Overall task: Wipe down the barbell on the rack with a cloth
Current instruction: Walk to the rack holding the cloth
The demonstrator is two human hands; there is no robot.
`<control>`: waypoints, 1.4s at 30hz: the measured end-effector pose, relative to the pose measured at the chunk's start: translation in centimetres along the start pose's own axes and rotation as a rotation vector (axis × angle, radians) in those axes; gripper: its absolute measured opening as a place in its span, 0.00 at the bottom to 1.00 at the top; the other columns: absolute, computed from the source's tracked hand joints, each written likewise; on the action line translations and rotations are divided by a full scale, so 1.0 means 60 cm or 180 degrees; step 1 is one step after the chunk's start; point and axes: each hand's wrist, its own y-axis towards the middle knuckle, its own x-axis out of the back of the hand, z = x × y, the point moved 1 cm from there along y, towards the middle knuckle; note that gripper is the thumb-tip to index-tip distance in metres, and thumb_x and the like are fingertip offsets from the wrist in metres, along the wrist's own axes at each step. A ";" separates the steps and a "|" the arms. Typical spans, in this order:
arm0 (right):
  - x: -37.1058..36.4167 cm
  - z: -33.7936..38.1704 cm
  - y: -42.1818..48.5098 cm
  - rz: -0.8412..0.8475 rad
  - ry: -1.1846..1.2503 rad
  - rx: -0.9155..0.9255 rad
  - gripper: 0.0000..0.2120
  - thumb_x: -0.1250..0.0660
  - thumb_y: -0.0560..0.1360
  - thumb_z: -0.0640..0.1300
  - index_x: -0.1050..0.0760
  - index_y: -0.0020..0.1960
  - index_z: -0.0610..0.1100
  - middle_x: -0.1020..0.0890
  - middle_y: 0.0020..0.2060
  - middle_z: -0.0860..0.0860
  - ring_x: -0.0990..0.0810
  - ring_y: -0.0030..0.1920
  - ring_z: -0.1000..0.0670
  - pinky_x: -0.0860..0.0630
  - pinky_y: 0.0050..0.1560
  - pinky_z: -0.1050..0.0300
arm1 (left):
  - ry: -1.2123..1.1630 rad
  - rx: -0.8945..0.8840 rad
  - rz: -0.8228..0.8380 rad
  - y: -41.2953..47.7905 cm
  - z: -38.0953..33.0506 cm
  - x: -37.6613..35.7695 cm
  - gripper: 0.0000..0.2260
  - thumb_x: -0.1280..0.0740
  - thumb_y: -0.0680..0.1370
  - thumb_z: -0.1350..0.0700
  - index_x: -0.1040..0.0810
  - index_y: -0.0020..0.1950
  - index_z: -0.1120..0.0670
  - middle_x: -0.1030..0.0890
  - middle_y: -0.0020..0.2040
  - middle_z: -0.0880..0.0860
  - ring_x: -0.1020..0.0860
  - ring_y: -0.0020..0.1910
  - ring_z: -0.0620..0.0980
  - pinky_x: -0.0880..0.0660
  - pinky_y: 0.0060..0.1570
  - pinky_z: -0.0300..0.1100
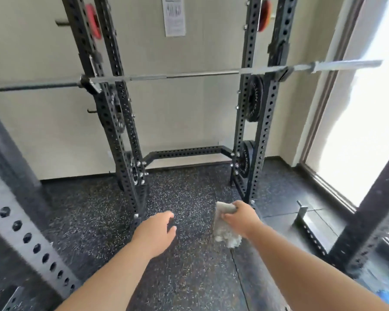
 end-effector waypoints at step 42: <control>0.441 0.184 0.438 -0.2267 0.0313 0.1124 0.08 0.36 0.84 0.51 0.27 0.57 0.65 0.17 0.44 0.61 0.18 0.39 0.58 0.20 0.35 0.56 | -0.0121 -0.1265 -0.0859 0.718 -0.311 0.241 0.20 0.41 0.83 0.40 0.31 0.75 0.43 0.22 0.65 0.43 0.22 0.59 0.45 0.22 0.57 0.46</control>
